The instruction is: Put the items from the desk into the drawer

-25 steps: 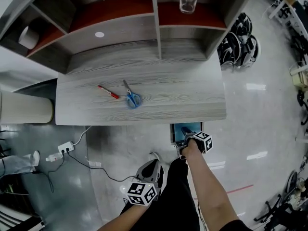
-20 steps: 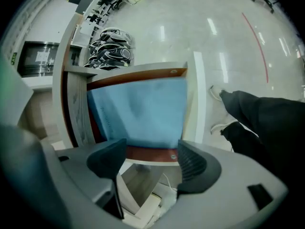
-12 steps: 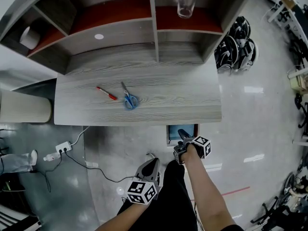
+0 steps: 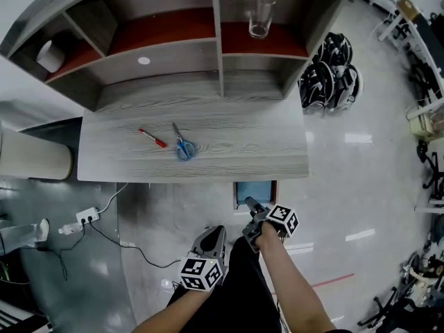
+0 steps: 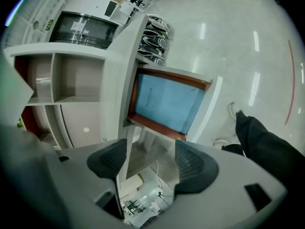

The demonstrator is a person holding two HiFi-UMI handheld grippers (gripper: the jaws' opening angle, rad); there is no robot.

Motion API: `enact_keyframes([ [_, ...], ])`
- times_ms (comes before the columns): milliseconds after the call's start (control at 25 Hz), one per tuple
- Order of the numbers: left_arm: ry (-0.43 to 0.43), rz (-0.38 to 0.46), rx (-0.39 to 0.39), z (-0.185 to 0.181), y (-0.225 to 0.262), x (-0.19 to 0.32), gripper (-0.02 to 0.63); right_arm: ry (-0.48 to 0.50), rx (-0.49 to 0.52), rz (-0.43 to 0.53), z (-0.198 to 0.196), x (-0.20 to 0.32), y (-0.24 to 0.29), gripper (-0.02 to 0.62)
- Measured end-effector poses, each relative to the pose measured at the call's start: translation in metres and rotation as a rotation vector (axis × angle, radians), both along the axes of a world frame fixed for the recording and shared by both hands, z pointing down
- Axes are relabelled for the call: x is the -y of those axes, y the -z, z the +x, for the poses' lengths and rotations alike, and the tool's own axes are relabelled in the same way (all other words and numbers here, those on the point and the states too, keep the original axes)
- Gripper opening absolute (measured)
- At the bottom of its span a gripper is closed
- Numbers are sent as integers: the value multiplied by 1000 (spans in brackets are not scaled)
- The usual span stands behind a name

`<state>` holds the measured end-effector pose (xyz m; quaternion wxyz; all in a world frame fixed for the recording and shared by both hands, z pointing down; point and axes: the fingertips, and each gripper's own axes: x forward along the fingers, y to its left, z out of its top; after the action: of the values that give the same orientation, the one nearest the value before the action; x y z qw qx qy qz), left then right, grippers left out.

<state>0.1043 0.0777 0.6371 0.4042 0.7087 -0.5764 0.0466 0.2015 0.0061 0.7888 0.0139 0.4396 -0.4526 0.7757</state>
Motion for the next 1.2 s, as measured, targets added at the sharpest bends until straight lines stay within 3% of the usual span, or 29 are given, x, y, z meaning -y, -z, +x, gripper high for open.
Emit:
enact_keyframes([
  [200, 14, 19, 6, 4, 11, 8, 14, 59, 20, 48, -9, -15, 30, 314],
  [480, 10, 58, -2, 17, 34, 16, 14, 191, -41, 200, -9, -23, 86, 170],
  [640, -2, 72, -10, 19, 50, 20, 14, 218, -93, 279, -5, -25, 121, 64],
  [800, -34, 88, -1, 21, 67, 20, 14, 236, -110, 343, -4, -29, 154, 34],
  [1000, -39, 101, -20, 8, 92, 13, 14, 342, -141, 503, -19, -29, 210, 29],
  [1200, -42, 183, 37, -9, 129, 19, 14, 435, -214, 703, -40, -22, 263, 29],
])
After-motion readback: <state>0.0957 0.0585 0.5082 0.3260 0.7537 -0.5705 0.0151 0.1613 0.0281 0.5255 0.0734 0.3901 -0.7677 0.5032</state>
